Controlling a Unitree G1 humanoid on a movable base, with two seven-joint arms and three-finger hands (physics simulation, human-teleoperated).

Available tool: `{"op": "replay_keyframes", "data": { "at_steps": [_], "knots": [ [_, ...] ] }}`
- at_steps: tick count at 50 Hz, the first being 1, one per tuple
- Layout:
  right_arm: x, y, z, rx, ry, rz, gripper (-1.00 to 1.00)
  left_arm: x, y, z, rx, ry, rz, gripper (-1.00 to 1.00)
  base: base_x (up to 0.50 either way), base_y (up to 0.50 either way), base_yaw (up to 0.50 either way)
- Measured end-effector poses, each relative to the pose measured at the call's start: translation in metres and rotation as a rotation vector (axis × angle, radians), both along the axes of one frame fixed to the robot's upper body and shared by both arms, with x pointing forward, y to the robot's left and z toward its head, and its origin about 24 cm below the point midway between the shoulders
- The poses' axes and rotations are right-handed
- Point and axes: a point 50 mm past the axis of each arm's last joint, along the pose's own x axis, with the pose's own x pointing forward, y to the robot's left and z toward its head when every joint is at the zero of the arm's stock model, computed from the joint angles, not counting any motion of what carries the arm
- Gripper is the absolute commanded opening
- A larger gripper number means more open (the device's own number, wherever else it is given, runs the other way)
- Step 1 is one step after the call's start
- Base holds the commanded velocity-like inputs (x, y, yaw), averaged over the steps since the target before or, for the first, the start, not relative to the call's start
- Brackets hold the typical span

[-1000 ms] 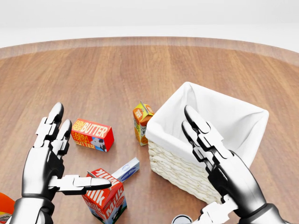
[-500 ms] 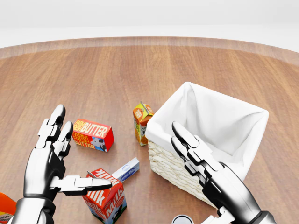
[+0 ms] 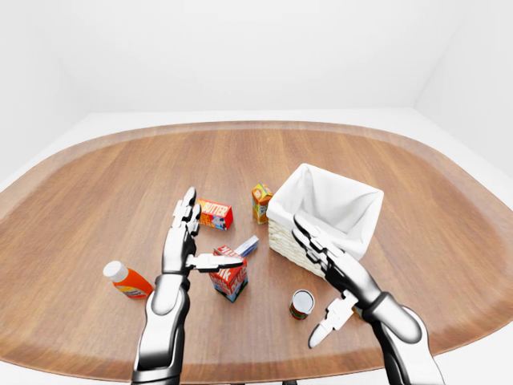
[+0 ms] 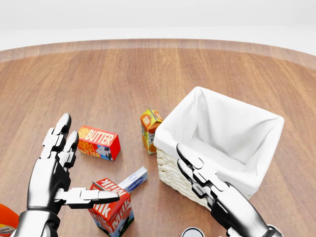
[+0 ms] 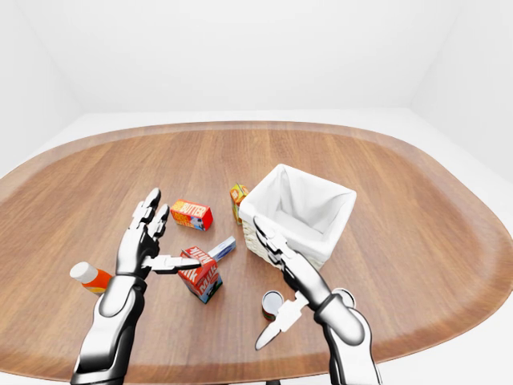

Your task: Pick up the tomato sauce, and put it in the basket.

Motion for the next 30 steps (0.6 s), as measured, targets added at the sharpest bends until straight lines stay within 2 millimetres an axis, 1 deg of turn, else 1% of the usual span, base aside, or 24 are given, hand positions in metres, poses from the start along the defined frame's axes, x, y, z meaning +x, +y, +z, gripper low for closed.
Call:
{"op": "replay_keyframes", "data": {
  "at_steps": [21,30],
  "knots": [
    [-0.01,0.003,-0.007,-0.06,0.008,0.015,1.0,-0.001,-0.001,-0.002,0.003,0.008,-0.003,0.91,0.0,0.0,0.0],
    [-0.013,0.004,-0.015,-0.094,0.009,0.024,1.0,-0.001,-0.001,-0.003,0.004,0.014,-0.004,0.91,0.0,0.0,0.0]
  ]
}}
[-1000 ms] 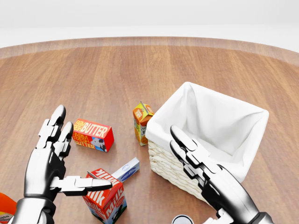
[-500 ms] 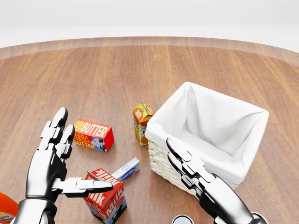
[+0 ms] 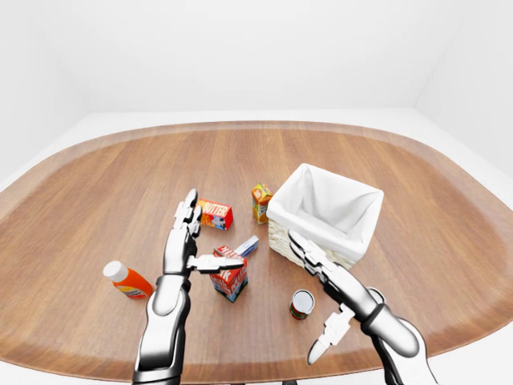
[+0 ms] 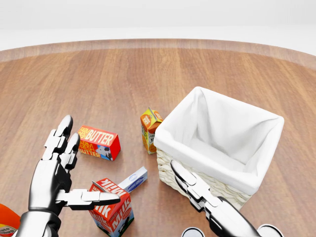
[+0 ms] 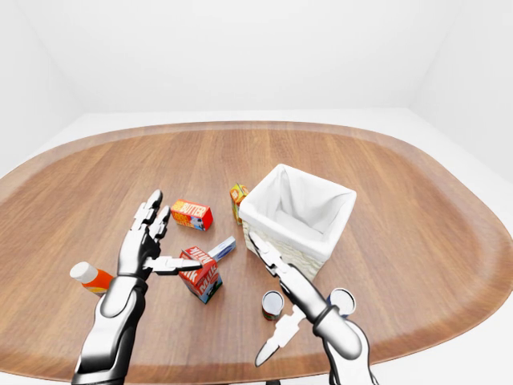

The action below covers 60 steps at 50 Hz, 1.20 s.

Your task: Pick up the tomato sauce, and put it in the basket.

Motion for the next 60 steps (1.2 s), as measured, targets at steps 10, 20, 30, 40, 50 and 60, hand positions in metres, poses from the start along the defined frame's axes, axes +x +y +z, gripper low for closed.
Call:
{"op": "replay_keyframes", "data": {
  "at_steps": [10,20,30,40,50,60],
  "knots": [
    [0.002,-0.001,-0.009,-0.023,0.004,0.002,1.0,0.0,0.0,-0.001,0.0,0.005,-0.001,0.92,0.0,0.0,0.0],
    [0.006,-0.004,-0.019,-0.034,0.046,-0.007,1.0,0.0,0.0,-0.001,0.001,0.005,-0.002,0.91,0.0,0.0,0.0],
    [0.009,-0.005,-0.024,-0.043,0.066,-0.013,1.0,0.0,-0.001,-0.002,0.002,0.009,-0.003,0.91,0.0,0.0,0.0],
    [0.011,-0.007,-0.029,-0.049,0.084,-0.017,1.0,0.0,-0.001,-0.003,0.003,0.013,-0.004,0.92,0.0,0.0,0.0],
    [0.014,-0.008,-0.033,-0.058,0.101,-0.019,1.0,0.0,-0.001,-0.004,0.003,0.018,-0.005,0.91,0.0,0.0,0.0],
    [0.016,-0.01,-0.037,-0.067,0.117,-0.021,1.0,-0.001,-0.001,-0.004,0.004,0.018,-0.006,0.91,0.0,0.0,0.0]
  ]
}}
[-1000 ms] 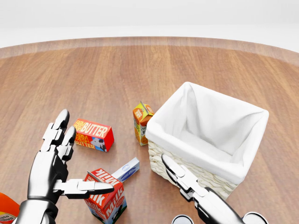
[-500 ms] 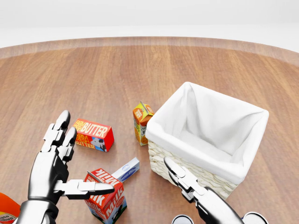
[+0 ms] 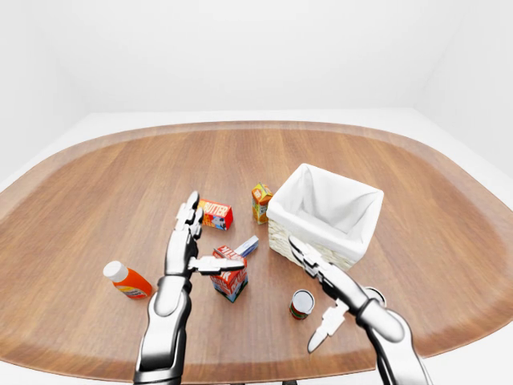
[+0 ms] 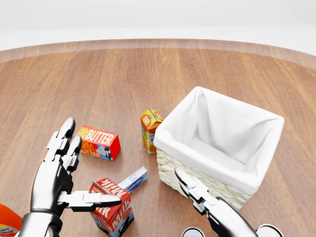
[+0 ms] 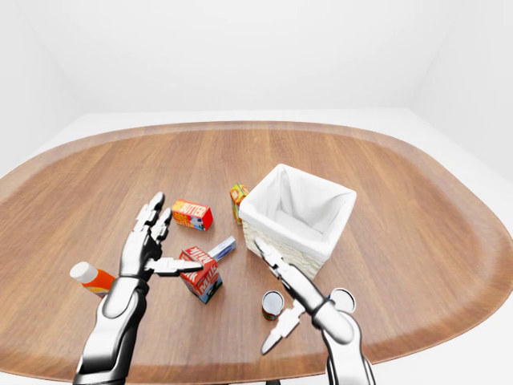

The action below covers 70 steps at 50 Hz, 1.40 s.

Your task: Pick up the tomato sauce, and put it in the basket.

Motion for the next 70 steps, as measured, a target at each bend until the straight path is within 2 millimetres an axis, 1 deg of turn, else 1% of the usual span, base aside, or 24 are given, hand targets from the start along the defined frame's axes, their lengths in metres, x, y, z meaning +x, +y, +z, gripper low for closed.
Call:
{"op": "replay_keyframes", "data": {
  "at_steps": [26,45,63,70],
  "knots": [
    [0.005,-0.005,-0.006,-0.029,0.023,-0.012,1.0,0.0,0.0,-0.001,0.001,0.003,-0.002,0.92,0.0,0.0,0.0],
    [0.008,-0.009,-0.027,-0.063,0.116,-0.016,1.0,-0.001,0.0,0.0,0.002,0.001,-0.003,0.91,0.0,0.0,0.0],
    [0.009,-0.011,-0.034,-0.076,0.144,-0.017,1.0,-0.001,0.0,0.0,0.002,0.001,-0.004,0.91,0.0,0.0,0.0],
    [0.011,-0.013,-0.04,-0.08,0.175,-0.019,1.0,-0.001,-0.001,-0.001,0.002,0.002,-0.004,0.92,0.0,0.0,0.0]
  ]
}}
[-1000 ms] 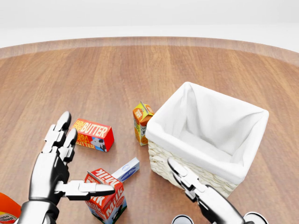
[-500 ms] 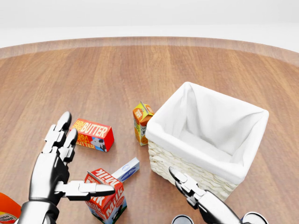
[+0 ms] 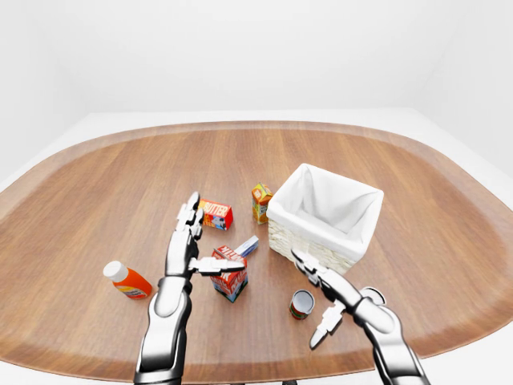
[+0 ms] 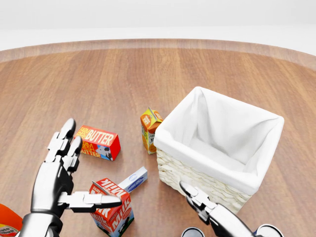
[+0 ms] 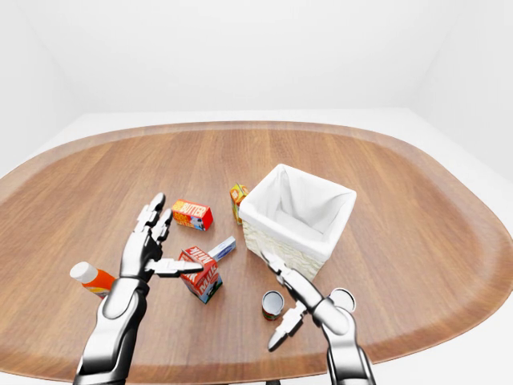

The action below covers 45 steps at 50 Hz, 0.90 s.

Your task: Pick up the tomato sauce, and put it in the basket.

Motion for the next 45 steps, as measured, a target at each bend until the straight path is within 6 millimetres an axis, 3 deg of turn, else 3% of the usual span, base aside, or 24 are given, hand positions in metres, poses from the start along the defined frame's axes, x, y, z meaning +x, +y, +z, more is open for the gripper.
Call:
{"op": "replay_keyframes", "data": {
  "at_steps": [15,45],
  "knots": [
    [0.002,-0.003,-0.013,-0.015,0.059,-0.001,1.0,0.0,0.0,-0.001,0.001,0.003,-0.001,0.91,0.0,0.0,0.0],
    [0.003,-0.004,-0.018,-0.036,0.086,0.003,1.0,0.0,0.0,-0.001,0.001,0.006,-0.001,0.92,0.0,0.0,0.0]
  ]
}}
